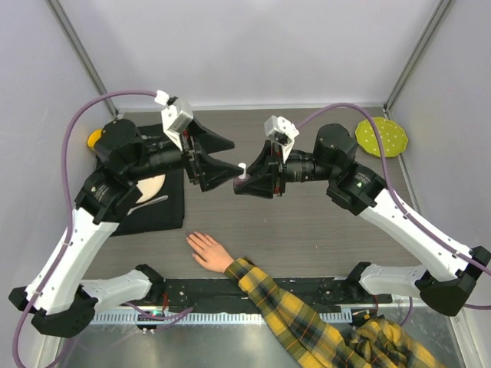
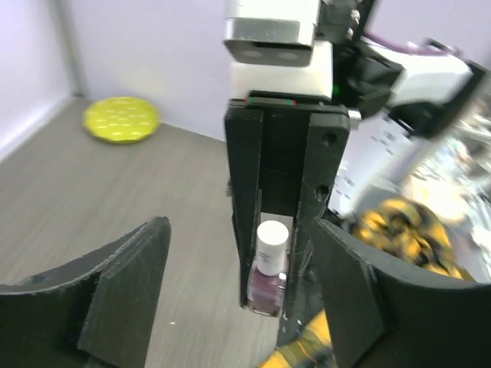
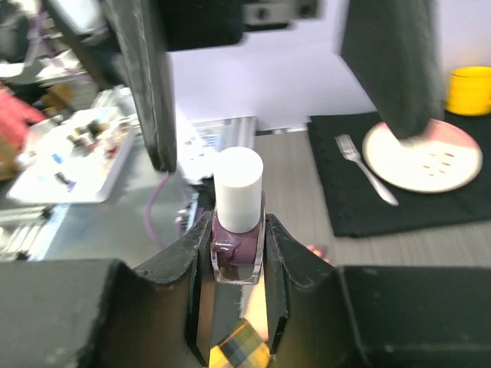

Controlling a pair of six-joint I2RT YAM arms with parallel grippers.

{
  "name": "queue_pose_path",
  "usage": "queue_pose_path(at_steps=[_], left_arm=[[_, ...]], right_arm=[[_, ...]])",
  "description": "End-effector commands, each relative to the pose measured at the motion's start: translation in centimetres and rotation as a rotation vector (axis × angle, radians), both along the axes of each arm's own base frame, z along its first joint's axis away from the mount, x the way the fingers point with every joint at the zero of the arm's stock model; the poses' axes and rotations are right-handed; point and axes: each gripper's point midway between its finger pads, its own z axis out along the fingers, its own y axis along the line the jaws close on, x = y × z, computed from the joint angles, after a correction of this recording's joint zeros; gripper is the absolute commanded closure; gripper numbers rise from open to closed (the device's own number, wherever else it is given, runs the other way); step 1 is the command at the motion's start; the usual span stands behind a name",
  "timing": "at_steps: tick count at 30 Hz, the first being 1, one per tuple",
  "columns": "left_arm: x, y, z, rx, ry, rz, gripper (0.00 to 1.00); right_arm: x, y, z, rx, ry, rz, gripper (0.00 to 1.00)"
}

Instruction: Paint the nails

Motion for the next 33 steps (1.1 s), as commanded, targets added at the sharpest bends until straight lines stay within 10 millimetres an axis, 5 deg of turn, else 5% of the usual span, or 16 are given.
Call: queue_pose_path(at_steps=[1,6,17,27,33], left_arm=[[3.5,2.7,1.2,-0.054,0.06,0.318,0.27],[6.1,3.7,0.1,-0.079,0.141,0.484,0.51],[6.6,1.3,-1.5,-0.06,0.151,0.469,0.4],[7.1,-0.8,-3.3,0.004,0.134,0.492,0.46],[7.7,-1.2,-4.1,0.043,0.149,0.506,0.63]], right_arm=[[4.7,-0.2,0.5,-0.035,-0.046,-0.251,0.99],[7.6,-0.6,0.0,-0.044,-0.022,-0.409,0.99],[8.5,-0.7,-0.4,-0.054,-0.032,-0.449,0.99],[8.5,-0.9,-0.2,-0.051,-0.034,-0.457,0.99],[8.3,-1.1,0.1,-0.043,-0.042,-0.456,0.99]])
